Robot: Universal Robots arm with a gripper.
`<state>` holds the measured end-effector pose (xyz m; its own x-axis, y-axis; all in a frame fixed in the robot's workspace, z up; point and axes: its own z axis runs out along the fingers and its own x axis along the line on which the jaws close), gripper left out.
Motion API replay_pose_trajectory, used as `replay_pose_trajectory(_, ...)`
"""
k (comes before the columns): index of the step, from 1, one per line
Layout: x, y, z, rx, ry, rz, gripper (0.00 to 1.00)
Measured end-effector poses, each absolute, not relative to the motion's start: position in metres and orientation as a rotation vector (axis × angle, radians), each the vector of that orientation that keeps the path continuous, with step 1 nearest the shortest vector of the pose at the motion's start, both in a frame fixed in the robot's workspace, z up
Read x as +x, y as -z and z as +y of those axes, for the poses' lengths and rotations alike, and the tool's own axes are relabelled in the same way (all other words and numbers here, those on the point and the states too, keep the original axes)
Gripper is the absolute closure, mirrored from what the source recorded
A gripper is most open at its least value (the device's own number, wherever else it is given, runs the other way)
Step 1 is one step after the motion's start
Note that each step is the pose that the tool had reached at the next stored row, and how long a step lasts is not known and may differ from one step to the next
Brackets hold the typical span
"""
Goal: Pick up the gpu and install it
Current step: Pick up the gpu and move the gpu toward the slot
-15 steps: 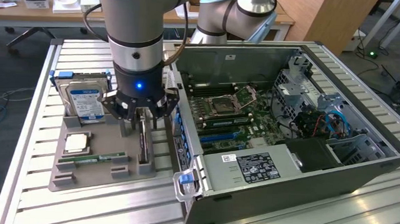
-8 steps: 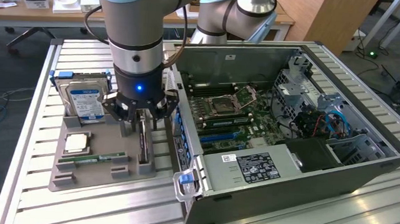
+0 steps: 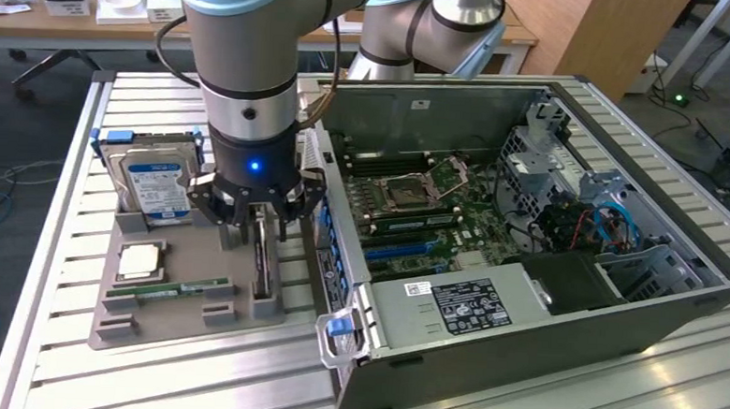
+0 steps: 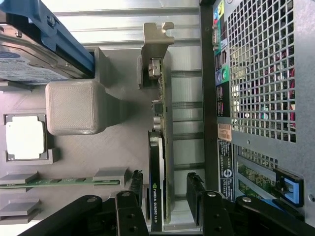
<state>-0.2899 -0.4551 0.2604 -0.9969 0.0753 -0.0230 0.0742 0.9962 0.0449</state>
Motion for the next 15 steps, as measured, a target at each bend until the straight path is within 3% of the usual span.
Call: replay_pose_trajectory(15, -0.2939, -0.2505, -0.4504, 0.117, -0.069, 3.114, 0.51)
